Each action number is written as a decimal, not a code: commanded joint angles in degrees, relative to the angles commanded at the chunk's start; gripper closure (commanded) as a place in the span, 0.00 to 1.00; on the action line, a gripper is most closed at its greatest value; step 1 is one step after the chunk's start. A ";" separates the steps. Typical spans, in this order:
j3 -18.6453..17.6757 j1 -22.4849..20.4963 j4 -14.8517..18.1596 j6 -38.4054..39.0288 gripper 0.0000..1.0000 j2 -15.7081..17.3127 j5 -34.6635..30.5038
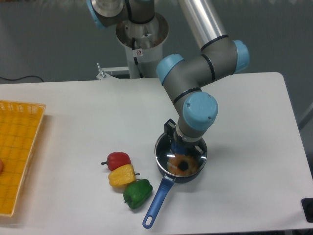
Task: Close the pot lid
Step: 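Press and settle the lid flat on the saucepan rim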
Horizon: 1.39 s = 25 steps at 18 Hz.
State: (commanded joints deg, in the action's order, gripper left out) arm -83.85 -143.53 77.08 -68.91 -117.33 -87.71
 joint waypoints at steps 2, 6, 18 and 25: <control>0.00 0.00 -0.09 -0.09 0.32 -0.09 0.00; -0.09 0.00 -0.88 -0.09 0.31 -0.18 -0.09; -0.18 0.00 -1.14 -0.18 0.19 -0.09 -0.18; -0.79 0.00 -1.14 -0.09 0.01 1.05 -0.35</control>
State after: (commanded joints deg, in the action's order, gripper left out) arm -84.64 -143.53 75.94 -69.00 -116.28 -88.07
